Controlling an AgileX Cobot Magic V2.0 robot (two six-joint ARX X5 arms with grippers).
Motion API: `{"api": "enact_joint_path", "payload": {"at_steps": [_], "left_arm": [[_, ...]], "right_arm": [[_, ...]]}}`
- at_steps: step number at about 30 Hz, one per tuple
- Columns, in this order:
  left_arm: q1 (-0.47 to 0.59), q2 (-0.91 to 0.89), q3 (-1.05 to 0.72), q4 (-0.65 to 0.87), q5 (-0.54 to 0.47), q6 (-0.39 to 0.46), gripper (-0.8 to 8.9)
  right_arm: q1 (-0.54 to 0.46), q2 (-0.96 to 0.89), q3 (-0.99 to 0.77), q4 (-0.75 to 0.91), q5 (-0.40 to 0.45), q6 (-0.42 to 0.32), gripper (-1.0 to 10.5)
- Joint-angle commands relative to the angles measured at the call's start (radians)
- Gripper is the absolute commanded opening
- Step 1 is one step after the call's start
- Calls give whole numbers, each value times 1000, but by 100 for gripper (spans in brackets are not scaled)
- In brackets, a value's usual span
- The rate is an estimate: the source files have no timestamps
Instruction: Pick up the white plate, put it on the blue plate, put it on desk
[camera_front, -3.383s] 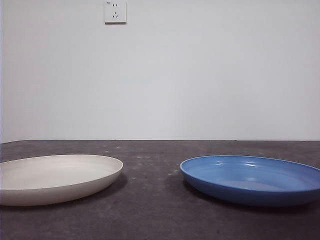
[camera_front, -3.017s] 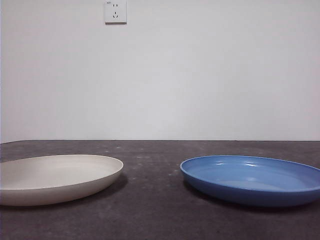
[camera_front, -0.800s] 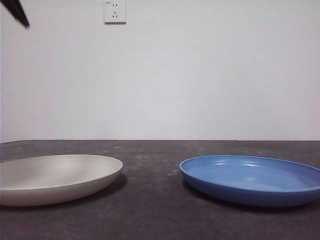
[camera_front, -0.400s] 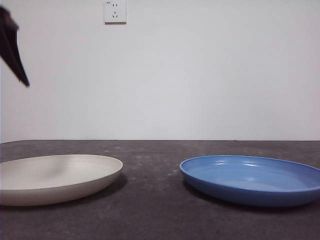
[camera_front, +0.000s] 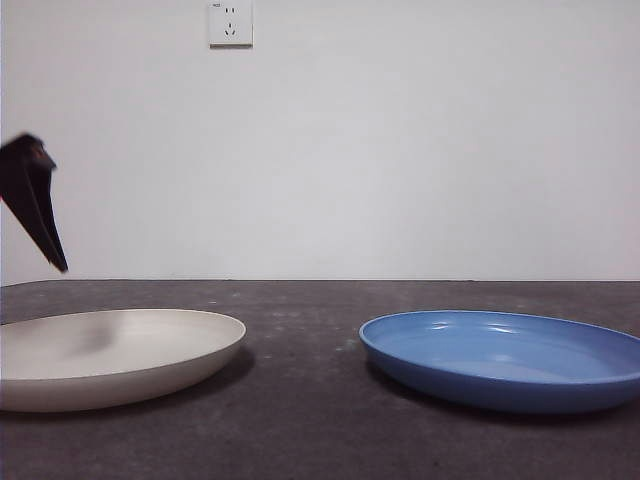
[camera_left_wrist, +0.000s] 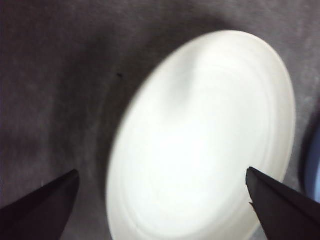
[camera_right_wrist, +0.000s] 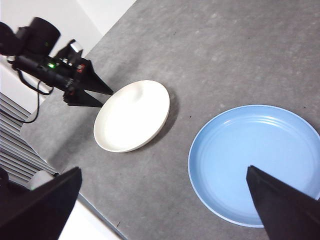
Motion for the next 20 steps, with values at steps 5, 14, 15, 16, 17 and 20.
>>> {"api": "enact_joint_path", "payload": {"at_steps": [5,14,15,16,17,20], "left_arm": [[4,96,21,44,6,19,531],[2,132,21,45,7,19,423],[2,132,21,47,7,19,383],[2,132,21,48,6,19,346],[2,132,21,50,6,19,300],[2,132,21,51,6,20,183]], "right_arm": [[4,5,15,10,-3,-6,549],[4,5,15,10,1,-7,549],[4,5,15,10,1,-7,549],[4,5,15,10,1,-7,549],[4,5,15,10,1,-7,549],[4,5,15,10,1,-7,549]]}}
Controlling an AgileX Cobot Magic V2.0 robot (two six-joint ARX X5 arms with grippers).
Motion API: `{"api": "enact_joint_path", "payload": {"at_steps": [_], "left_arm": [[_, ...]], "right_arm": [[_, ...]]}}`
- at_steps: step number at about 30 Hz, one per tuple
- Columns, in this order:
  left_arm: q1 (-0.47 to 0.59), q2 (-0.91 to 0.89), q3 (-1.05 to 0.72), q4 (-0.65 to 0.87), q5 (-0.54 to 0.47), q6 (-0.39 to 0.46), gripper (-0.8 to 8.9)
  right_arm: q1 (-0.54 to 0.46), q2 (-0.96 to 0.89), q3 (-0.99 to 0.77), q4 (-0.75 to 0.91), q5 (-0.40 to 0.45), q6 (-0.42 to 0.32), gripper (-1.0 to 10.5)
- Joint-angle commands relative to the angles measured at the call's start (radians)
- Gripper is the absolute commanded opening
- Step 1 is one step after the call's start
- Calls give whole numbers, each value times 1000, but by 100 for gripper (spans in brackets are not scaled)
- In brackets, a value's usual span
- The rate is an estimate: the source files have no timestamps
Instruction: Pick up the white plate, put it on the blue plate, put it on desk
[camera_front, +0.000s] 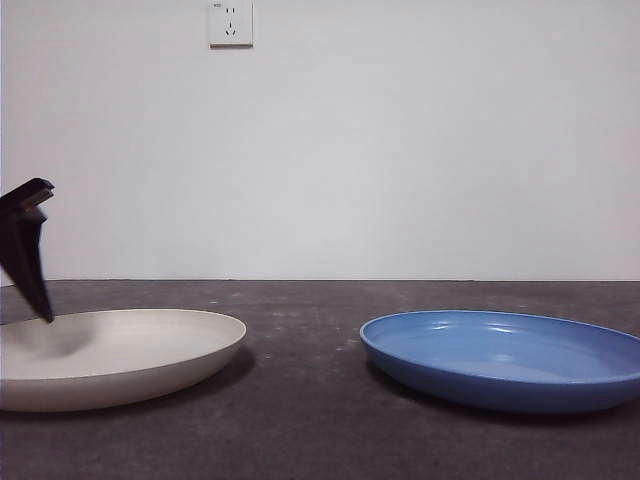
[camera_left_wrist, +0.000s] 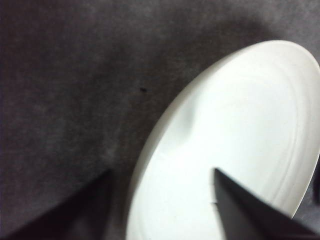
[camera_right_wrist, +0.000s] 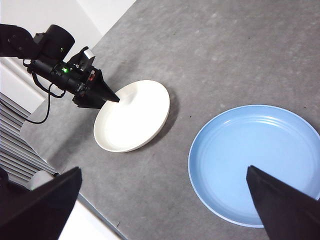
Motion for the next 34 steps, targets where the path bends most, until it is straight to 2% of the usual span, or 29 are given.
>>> {"api": "enact_joint_path", "payload": {"at_steps": [1,7,14,20,27,34], "left_arm": [[0,17,8,5,2,19,160],[2,17,8,9,-14,31,10],[2,16,27,10,-14,29,10],[-36,16,133,-109,-13,18,10],[-177,16,297,-259,-13,-9,10],[-359,32,428,-263,-14,-72,10]], "right_arm": [[4,5,15,10,0,-7,549],[4,5,15,10,0,-7,549],[3,5,15,11,3,-11,548],[3,5,23,5,18,-2,548],[3,5,98,-69,101,-9,548],[3,5,208,-163,181,-46,548]]}}
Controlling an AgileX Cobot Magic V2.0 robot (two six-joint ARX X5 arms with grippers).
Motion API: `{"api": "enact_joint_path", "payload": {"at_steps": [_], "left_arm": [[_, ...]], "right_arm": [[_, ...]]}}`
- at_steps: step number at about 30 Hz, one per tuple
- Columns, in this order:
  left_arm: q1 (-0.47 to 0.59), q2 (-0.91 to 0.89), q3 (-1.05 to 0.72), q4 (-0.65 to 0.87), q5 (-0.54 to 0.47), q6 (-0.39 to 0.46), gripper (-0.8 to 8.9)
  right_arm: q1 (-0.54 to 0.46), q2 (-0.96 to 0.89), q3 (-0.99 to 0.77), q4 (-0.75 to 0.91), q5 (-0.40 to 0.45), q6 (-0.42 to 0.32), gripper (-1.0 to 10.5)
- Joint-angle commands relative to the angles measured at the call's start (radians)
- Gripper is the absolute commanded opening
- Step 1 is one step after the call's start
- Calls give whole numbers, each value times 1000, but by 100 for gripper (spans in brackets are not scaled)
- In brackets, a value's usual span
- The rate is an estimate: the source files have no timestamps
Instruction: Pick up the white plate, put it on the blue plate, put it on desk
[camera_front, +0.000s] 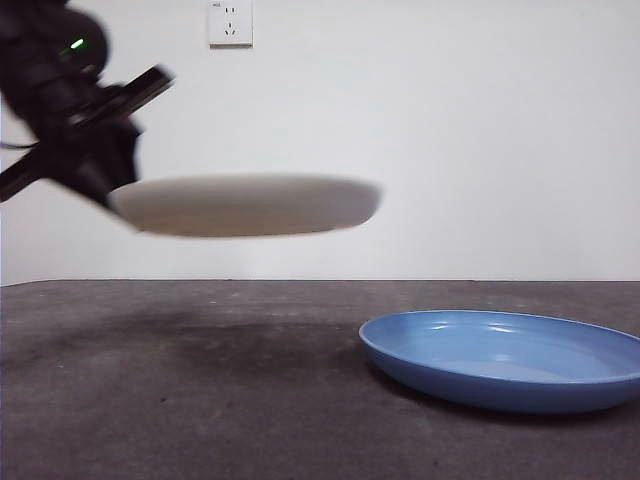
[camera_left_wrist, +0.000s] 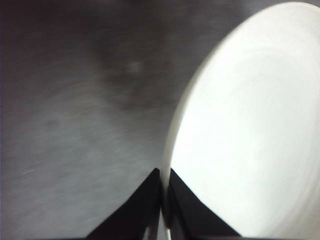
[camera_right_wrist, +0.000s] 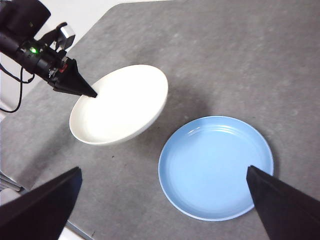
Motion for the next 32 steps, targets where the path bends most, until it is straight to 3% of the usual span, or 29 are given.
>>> {"api": "enact_joint_path", "payload": {"at_steps": [1,15,21,32], "left_arm": [[-62,39,67,-1,10,-40,10],[-348,336,417,-7,-26,-84,10],[-400,436,506,-5,-42,-83,10],[-430,528,509,11,-87,-82,10]], "right_arm": [[3,4,50,-33,26,-33,548],[4,4,94,-117,53,-56,548],[4,4,94,-117,47,-56,548],[4,4,94,-117,47,-57,548]]}}
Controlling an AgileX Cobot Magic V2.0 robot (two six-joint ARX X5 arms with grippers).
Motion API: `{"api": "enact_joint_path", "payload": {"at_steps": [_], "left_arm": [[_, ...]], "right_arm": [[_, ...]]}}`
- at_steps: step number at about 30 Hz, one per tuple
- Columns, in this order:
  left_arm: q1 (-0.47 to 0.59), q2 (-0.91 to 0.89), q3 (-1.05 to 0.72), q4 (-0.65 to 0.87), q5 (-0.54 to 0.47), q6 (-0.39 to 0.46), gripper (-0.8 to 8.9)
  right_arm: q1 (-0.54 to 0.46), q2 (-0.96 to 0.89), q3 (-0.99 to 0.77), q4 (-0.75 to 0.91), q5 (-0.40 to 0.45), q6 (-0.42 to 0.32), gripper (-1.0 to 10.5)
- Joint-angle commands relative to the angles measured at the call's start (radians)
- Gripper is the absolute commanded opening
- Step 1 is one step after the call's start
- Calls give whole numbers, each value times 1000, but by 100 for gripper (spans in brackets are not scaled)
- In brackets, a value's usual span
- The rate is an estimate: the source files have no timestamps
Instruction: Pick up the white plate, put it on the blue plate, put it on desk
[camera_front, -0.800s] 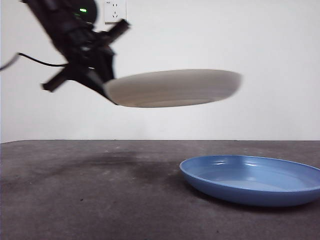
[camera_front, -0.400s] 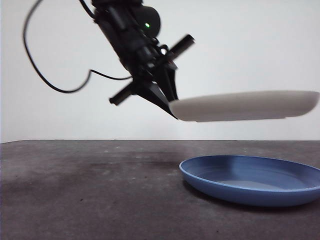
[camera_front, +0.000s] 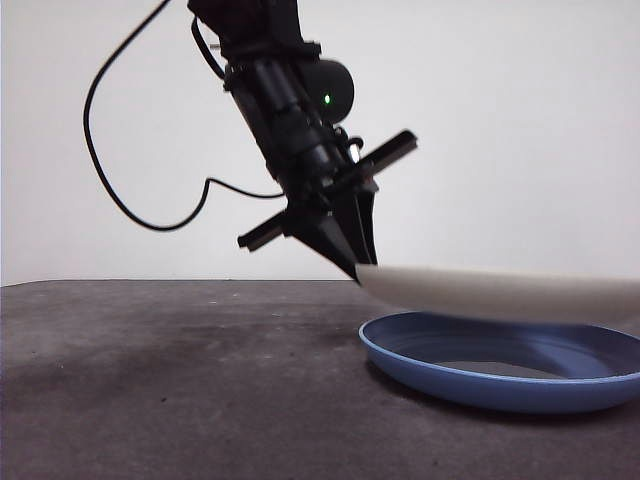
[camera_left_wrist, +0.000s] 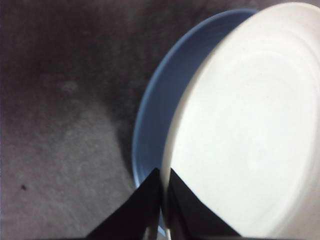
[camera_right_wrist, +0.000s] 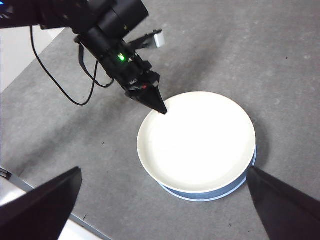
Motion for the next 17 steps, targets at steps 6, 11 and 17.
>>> {"api": "enact_joint_path", "payload": {"at_steps": [6,11,17], "left_arm": [[-29,48,31,51,-1,-2,10],[-34,49,31,45,-39,2,10],[-35,49,31,48,-60,6,10]], "right_arm": [[4,4,18,6,-2,-15,548],[4,4,18,6,-2,-15,548],[4,4,18,6,-2,-15,548]]}}
